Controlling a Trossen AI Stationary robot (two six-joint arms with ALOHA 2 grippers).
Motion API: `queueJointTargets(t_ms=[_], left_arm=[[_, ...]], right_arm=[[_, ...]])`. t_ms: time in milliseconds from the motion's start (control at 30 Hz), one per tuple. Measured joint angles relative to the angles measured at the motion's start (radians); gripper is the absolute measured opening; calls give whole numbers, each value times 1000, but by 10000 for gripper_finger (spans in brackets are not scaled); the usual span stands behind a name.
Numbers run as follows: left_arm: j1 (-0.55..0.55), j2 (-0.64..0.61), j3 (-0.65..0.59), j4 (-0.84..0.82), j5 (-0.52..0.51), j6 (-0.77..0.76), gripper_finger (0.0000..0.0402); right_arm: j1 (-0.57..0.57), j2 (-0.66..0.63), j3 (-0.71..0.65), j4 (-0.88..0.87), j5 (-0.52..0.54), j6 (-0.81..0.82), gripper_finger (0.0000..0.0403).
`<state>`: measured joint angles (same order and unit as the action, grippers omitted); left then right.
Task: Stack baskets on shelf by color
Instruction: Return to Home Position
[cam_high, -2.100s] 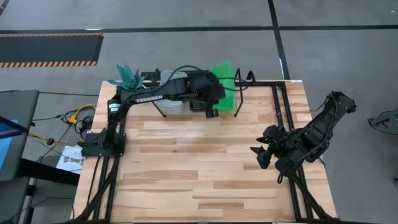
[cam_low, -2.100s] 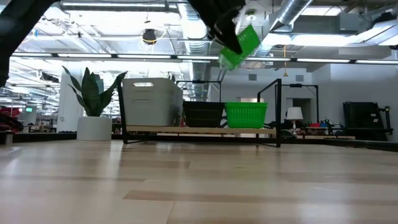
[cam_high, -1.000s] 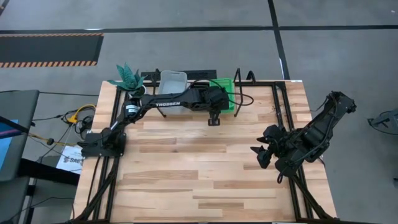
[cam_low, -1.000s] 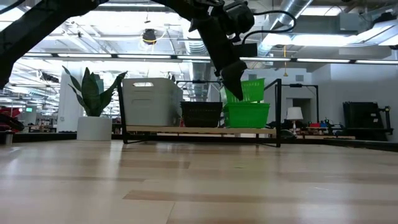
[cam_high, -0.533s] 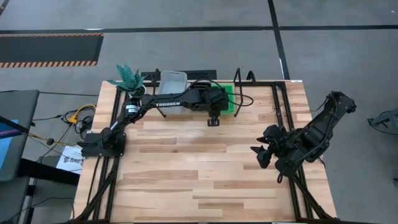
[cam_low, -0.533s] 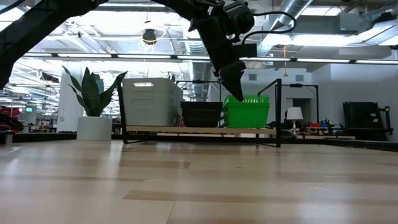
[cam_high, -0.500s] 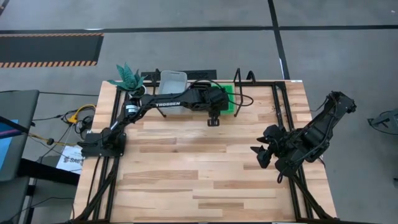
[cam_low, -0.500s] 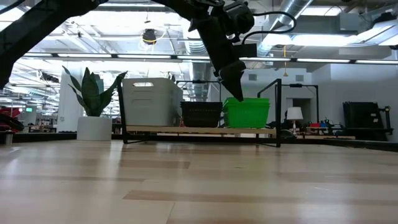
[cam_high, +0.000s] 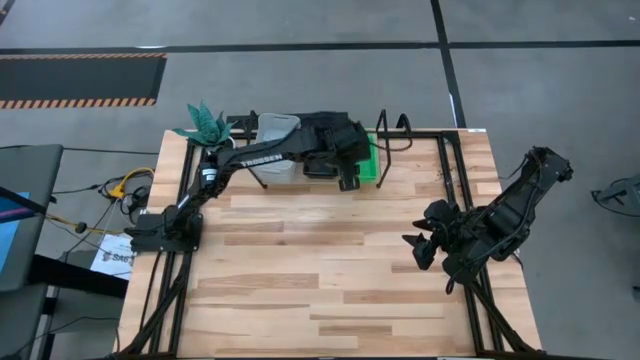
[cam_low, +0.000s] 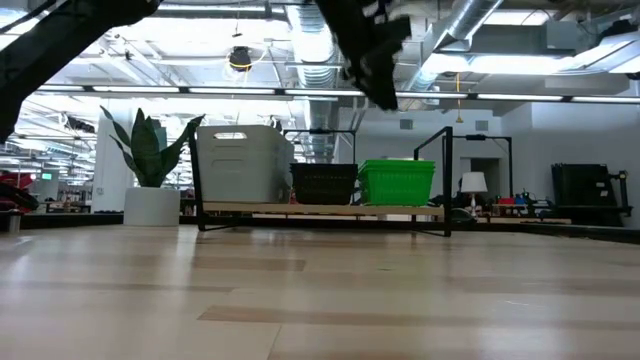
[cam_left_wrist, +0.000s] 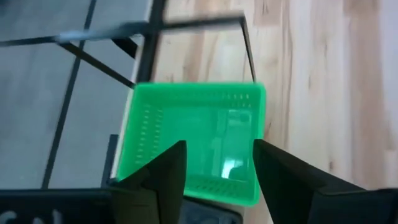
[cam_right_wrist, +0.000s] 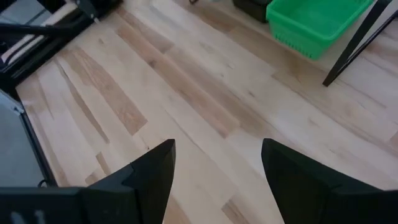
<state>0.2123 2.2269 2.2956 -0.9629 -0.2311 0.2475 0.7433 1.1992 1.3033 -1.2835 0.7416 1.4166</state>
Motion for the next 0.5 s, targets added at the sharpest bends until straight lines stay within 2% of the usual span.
queueJointTargets(t_ms=[67,267,433,500], left_arm=[[0,-5,65,-54,8,-27,174],[-11,-151,20,-50,16,-162,174],[-34,-261,21,-65,-37,-287,174],[-46,-306,21,-75,-64,-341,174]], right_arm=[[0,0,0,2,24,0,264],[-7,-3,0,58,73,-2,264],[-6,-2,1,61,-45,-108,264],[-13,-1,1,71,-52,-101,264]])
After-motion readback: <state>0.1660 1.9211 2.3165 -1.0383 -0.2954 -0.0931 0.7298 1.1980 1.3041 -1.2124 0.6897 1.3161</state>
